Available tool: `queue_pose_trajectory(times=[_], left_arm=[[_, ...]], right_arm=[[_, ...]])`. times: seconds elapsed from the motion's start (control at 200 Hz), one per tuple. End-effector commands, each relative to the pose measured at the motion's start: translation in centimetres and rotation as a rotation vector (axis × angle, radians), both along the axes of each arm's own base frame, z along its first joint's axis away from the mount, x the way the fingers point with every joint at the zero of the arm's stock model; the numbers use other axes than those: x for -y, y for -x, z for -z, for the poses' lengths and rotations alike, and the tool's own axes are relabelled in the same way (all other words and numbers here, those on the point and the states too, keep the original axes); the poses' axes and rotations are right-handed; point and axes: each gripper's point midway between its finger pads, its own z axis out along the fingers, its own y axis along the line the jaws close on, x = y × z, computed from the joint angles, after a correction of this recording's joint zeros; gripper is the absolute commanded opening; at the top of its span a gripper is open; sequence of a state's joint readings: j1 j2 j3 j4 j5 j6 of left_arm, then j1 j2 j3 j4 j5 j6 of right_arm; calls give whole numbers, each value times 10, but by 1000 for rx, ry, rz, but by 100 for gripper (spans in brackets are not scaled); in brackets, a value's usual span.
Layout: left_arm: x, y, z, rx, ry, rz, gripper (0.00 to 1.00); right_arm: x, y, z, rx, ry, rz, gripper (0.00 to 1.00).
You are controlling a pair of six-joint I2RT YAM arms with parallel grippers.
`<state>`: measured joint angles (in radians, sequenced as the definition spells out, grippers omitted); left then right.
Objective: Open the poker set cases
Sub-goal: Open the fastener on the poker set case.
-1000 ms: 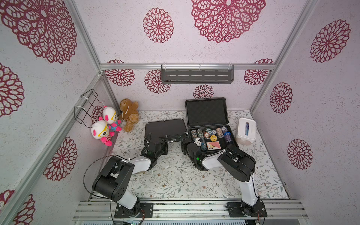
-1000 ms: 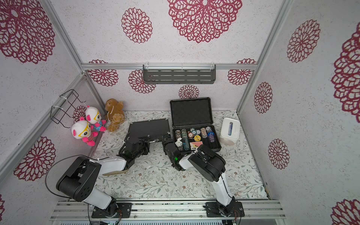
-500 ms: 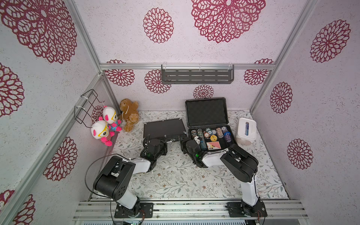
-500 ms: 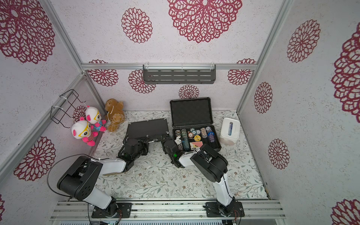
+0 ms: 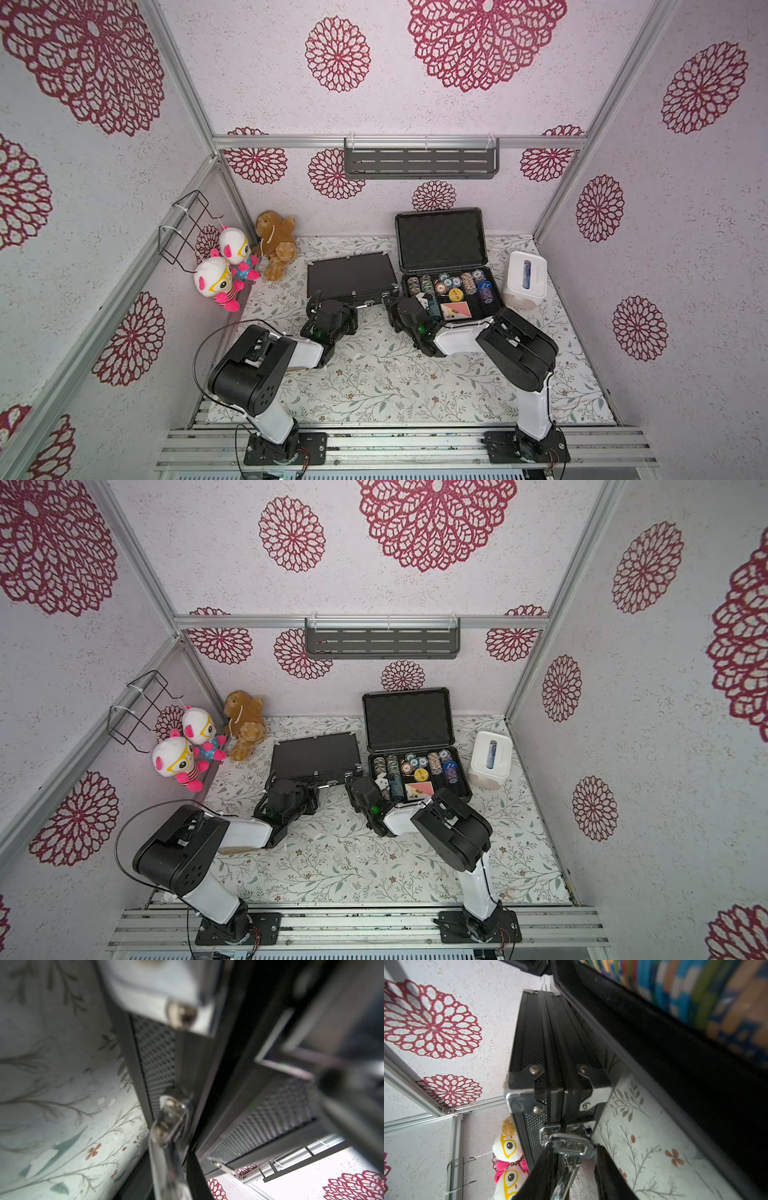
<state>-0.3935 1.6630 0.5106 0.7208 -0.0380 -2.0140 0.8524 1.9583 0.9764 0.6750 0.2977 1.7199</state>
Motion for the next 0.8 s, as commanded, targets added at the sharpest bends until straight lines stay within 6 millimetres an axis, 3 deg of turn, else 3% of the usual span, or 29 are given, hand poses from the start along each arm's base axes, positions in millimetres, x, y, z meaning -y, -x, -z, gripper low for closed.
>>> queue_pose_trajectory(times=[0.0,0.28,0.505,0.686,0.796], left_arm=[[18,-21,-95,246,340,4,4],[15,-19,-79,247,266,42,5],[15,-12,-59,226,94,128,9],[10,-1,-34,191,-9,162,15],[13,3,-27,190,-37,199,19]], right_arm=[[5,-2,-33,46,-19,-6,38],[16,4,-46,76,32,-22,49],[30,13,-67,167,221,-83,57],[22,24,-51,189,300,-149,71],[7,28,-38,220,307,-214,72]])
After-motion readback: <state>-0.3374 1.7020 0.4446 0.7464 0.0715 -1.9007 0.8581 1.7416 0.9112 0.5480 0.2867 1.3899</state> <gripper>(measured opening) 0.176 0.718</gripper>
